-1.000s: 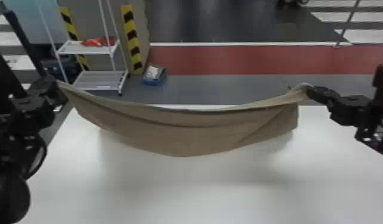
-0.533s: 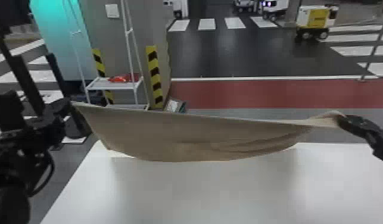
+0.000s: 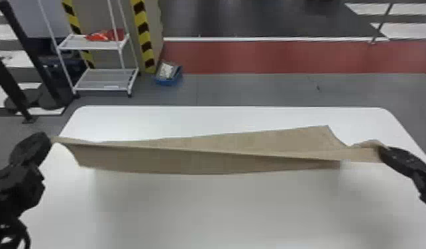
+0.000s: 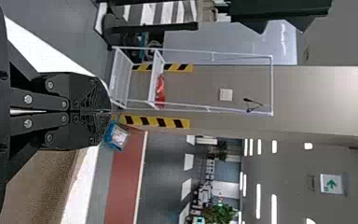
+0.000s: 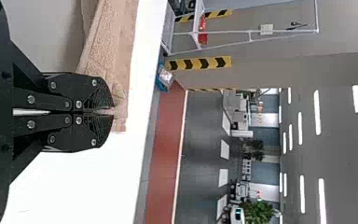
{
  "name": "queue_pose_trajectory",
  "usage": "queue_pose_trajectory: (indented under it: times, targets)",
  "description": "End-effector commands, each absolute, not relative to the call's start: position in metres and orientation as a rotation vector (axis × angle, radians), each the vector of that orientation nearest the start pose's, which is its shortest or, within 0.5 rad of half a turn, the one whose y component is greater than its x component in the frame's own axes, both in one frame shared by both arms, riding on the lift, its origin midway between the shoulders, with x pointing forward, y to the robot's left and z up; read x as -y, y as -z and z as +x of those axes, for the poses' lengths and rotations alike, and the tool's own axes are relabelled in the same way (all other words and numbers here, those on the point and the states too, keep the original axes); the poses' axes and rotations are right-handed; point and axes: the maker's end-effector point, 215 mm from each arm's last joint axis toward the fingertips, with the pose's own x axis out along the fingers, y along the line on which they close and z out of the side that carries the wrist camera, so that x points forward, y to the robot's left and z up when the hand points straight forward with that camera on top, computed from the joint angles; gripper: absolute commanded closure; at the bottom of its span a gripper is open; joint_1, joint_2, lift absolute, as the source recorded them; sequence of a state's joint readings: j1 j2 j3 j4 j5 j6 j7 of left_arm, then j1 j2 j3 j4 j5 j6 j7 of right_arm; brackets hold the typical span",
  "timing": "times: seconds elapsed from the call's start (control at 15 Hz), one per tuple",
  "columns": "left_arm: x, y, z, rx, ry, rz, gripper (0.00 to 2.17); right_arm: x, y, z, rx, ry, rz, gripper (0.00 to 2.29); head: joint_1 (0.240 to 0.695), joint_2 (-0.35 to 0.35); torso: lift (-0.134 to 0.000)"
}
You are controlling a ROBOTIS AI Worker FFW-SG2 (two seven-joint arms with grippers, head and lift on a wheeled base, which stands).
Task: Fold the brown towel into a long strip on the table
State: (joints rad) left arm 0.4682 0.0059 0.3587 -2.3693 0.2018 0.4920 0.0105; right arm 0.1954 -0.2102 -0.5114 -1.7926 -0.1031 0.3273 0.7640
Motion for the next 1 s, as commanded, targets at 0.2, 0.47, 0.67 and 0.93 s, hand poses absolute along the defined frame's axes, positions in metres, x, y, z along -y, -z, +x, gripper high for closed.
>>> queue_pose_trajectory:
  times: [0.2,0.47,0.67,0.93]
  targets:
    - [-0.366,0.286,0.432,-0.192,-0.257,-0.004,2.09,0.430,0.397,0.446,-0.387,-0.220,0.089,1.58,0.695,-0.073,-0.111]
    - [-0.368,0.337,0.456,-0.328,-0.298,0.064,2.09,0.413,0.384,0.495,-0.386,-0.189,0.057,1.58,0.695,-0.073,-0.111]
    - [-0.358,0.360,0.468,-0.382,-0.291,0.090,2.08,0.414,0.373,0.522,-0.377,-0.161,0.058,1.58,0.695,-0.057,-0.111]
    - [-0.358,0.363,0.489,-0.417,-0.300,0.119,2.07,0.419,0.382,0.554,-0.406,-0.139,0.103,1.58,0.695,-0.068,-0.111]
